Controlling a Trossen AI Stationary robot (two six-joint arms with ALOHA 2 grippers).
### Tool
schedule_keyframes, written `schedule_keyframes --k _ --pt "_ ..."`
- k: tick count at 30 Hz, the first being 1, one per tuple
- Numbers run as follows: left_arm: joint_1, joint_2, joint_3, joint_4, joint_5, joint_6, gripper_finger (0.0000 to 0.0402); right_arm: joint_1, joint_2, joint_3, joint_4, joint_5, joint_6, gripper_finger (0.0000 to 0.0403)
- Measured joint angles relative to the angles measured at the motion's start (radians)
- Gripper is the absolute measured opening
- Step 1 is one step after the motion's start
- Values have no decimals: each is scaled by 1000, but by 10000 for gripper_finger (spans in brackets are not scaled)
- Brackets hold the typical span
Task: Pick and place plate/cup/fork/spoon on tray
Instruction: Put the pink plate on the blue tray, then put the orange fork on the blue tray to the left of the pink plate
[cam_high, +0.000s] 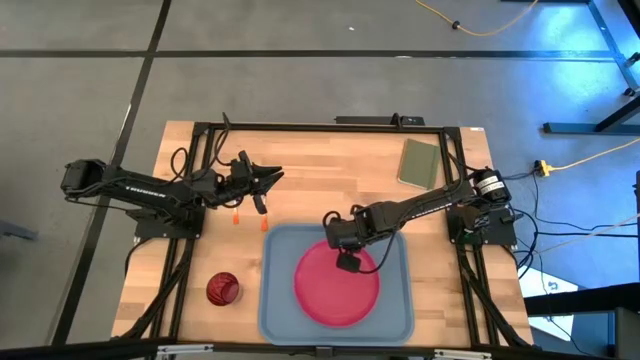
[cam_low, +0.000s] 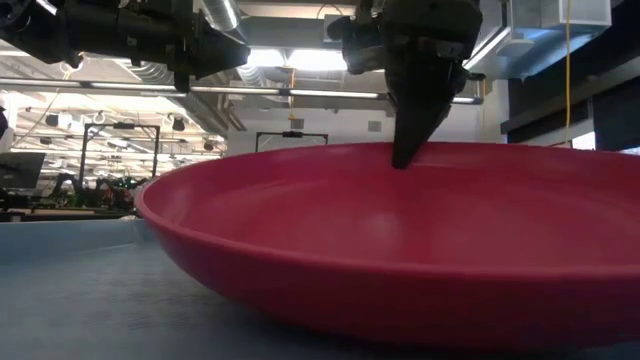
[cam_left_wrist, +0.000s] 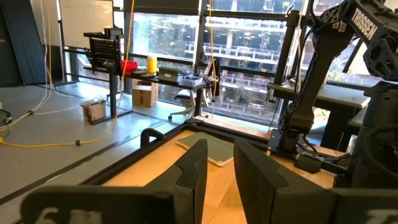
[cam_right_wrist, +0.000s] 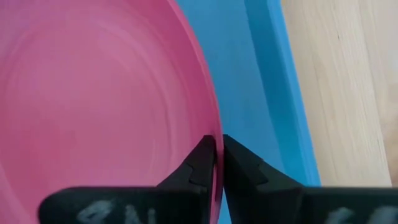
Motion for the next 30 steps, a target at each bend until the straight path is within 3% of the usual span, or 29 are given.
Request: schedule_keyframes --k 17,30 --pt "0 0 0 0 0 0 73 0 0 -59 14 -36 214 32" --pt "0 0 0 -3 0 0 73 0 0 -66 15 -44 238 100"
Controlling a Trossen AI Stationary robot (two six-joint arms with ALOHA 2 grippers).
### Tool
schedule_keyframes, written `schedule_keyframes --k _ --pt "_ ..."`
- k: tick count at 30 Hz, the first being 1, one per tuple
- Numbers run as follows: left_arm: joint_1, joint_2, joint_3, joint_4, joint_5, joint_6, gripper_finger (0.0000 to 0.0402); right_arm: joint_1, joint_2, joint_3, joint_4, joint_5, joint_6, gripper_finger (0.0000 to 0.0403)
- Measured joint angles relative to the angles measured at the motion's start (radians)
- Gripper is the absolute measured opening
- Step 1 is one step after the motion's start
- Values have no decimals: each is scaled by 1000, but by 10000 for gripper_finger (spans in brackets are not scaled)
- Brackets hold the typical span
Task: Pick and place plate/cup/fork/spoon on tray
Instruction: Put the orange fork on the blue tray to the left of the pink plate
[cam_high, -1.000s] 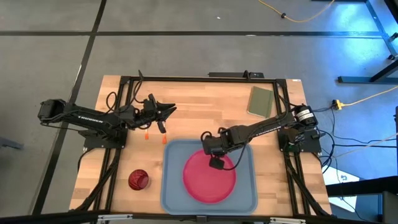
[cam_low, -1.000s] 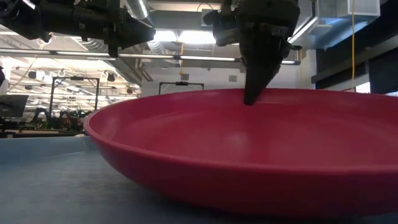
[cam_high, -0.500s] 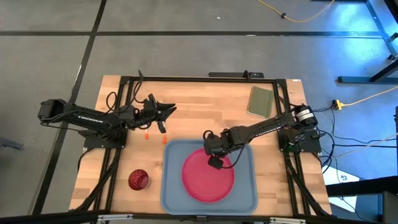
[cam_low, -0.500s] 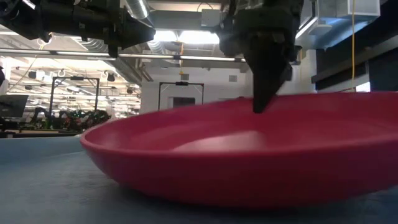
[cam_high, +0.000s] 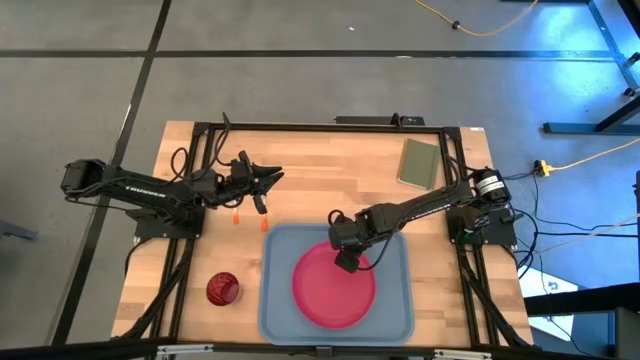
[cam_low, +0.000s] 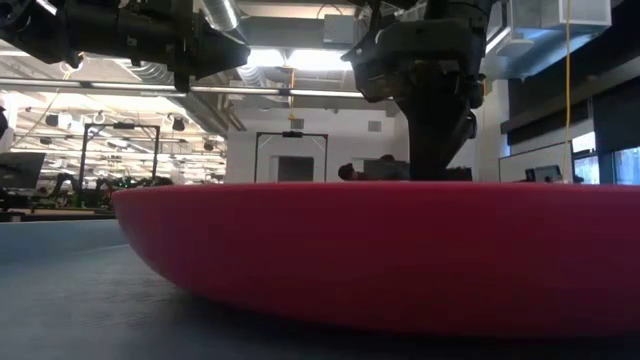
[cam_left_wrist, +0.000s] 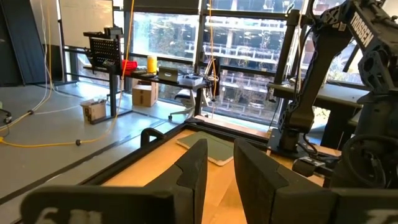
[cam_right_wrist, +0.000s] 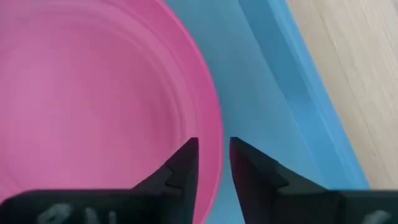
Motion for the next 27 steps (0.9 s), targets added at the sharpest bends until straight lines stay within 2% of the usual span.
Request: schedule_keyframes --k 12,16,22,24,27 --pt "0 0 0 0 0 0 73 -15 0 4 32 96 -174 101" --pt "0 0 0 -1 0 0 73 -55 0 57 -5 236 -284 101" --pt "0 0 0 -1 0 0 73 -124 0 227 -204 479 -427 101" --pt "0 0 0 -1 0 0 73 -137 0 278 -287 527 -458 101" --pt "0 0 0 -1 0 0 73 -145 0 321 -396 538 -443 101"
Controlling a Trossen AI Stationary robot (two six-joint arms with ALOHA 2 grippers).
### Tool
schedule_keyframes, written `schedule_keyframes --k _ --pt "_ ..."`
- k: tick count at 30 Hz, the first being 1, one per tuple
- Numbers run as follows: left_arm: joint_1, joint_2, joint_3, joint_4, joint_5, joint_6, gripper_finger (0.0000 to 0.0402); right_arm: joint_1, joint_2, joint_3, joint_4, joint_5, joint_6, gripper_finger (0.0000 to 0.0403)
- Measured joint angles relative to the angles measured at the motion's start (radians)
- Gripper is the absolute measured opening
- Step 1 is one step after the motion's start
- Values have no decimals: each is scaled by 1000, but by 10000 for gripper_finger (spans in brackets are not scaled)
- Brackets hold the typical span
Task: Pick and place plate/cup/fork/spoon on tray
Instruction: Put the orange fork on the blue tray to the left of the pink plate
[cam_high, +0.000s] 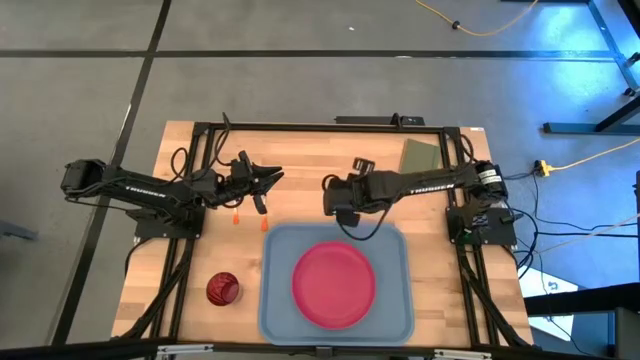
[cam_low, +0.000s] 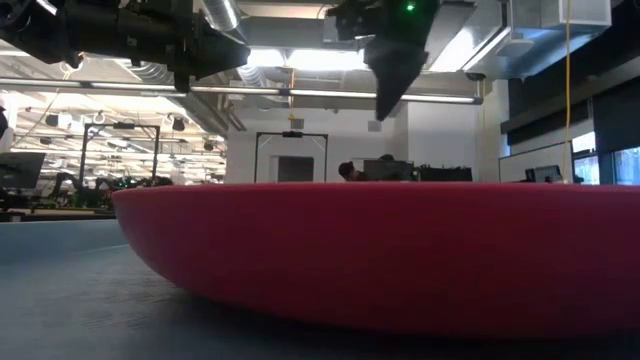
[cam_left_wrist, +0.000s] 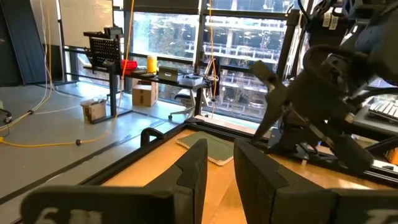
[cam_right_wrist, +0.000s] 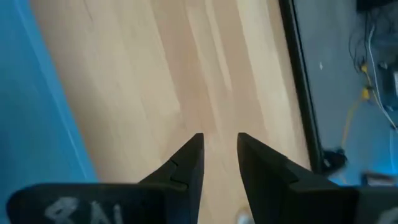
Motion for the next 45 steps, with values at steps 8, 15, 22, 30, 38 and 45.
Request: schedule_keyframes --k 8,15,22,30,38,45 --pt "0 0 0 0 0 0 73 110 -114 -183 -299 354 406 101" --pt "0 0 0 -1 0 0 73 249 -311 -489 -307 412 871 101" --pt "0 0 0 -1 0 0 73 348 -538 -779 90 489 923 101" --pt "0 0 0 0 0 0 73 372 -698 -1094 1043 285 302 101" --pt "0 0 0 0 0 -1 73 315 -720 -1315 1971 -518 -373 101" --pt "0 0 0 0 0 -1 73 286 -730 -1384 1982 -315 -227 101"
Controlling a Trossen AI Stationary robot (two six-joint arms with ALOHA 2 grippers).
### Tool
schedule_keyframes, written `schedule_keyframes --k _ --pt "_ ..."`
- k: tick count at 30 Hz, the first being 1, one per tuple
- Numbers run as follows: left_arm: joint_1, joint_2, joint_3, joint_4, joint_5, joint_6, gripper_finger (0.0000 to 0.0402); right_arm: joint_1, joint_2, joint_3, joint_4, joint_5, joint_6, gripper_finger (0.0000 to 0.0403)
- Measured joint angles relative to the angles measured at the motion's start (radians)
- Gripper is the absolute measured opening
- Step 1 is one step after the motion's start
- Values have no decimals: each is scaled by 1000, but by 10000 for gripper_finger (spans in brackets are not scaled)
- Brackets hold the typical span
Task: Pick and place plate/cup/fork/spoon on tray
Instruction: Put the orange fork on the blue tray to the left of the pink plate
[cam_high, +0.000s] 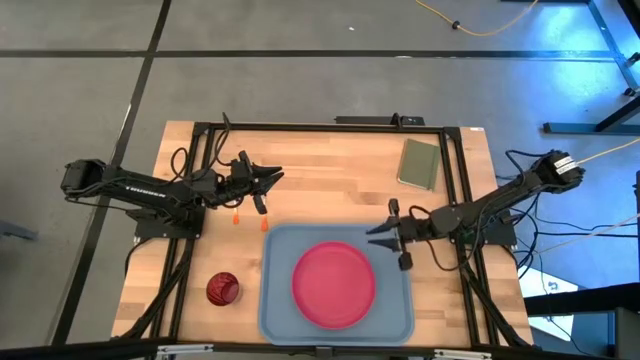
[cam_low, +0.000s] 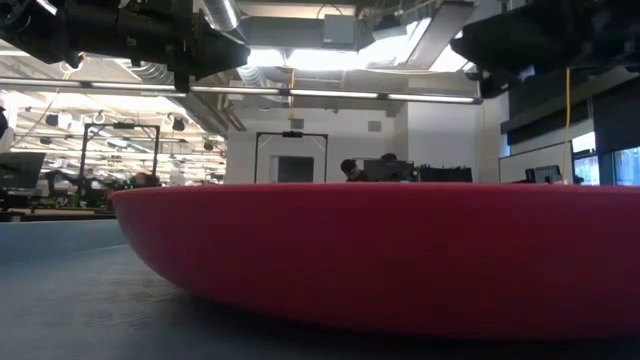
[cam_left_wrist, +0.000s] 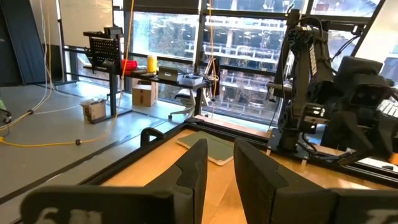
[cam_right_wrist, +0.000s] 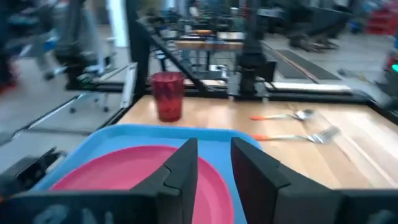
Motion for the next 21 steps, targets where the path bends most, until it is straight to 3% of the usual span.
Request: schedule_keyframes --k 6,9,11,15,17,21 --pt "0 0 0 0 0 0 73 0 0 -15 -14 20 -61 101" --pt "0 0 0 0 0 0 73 0 1 -17 -53 -20 5 101" --pt "0 0 0 0 0 0 73 -9 0 -17 -41 -144 -16 101" --pt "0 0 0 0 0 0 73 -47 0 -17 23 -534 -116 101" --pt "0 0 0 0 0 0 73 -89 -1 -17 55 -618 -93 101" --pt "0 0 0 0 0 0 73 -183 -2 -17 50 -644 -12 101"
